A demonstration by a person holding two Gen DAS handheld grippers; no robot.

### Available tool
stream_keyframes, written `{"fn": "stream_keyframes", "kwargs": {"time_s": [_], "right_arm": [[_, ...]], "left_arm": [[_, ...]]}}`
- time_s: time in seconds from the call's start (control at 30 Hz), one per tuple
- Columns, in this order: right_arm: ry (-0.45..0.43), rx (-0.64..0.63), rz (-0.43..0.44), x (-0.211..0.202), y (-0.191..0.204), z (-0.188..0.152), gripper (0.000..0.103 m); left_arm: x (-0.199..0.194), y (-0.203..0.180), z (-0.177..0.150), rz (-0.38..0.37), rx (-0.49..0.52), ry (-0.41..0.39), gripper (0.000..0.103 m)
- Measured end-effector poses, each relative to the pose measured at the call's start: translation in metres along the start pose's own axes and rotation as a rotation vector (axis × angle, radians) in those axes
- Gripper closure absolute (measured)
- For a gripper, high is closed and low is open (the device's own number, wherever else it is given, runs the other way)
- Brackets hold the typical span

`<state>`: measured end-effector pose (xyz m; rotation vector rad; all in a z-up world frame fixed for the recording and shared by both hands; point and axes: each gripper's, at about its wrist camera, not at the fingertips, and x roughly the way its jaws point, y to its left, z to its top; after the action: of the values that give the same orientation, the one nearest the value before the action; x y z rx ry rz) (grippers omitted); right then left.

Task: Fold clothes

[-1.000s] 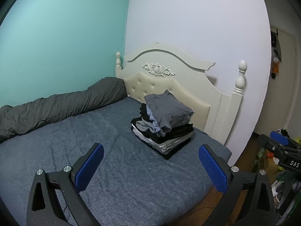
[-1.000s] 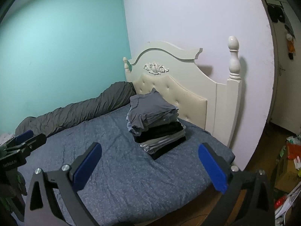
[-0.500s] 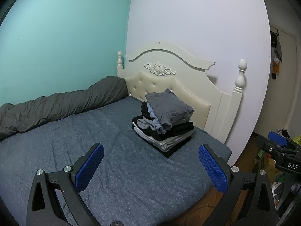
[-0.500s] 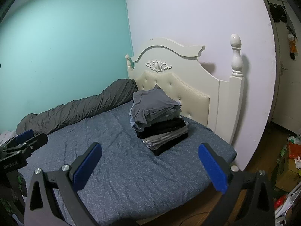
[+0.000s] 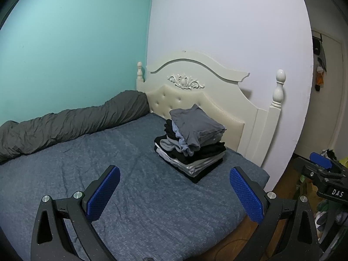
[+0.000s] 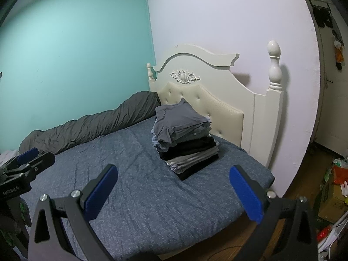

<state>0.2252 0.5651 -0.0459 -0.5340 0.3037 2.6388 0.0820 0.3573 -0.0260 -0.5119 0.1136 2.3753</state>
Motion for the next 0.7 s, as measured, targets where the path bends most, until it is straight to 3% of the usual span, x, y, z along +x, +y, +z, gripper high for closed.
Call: {"fn": "stream_keyframes", "kwargs": {"time_s": [0.7], "right_arm": [[0.008, -0.001, -0.002, 0.0049, -0.0022, -0.0021, 0.000]], "left_arm": [[-0.0006, 0.0014, -0.0041, -0.020, -0.013, -0.008, 0.000]]}}
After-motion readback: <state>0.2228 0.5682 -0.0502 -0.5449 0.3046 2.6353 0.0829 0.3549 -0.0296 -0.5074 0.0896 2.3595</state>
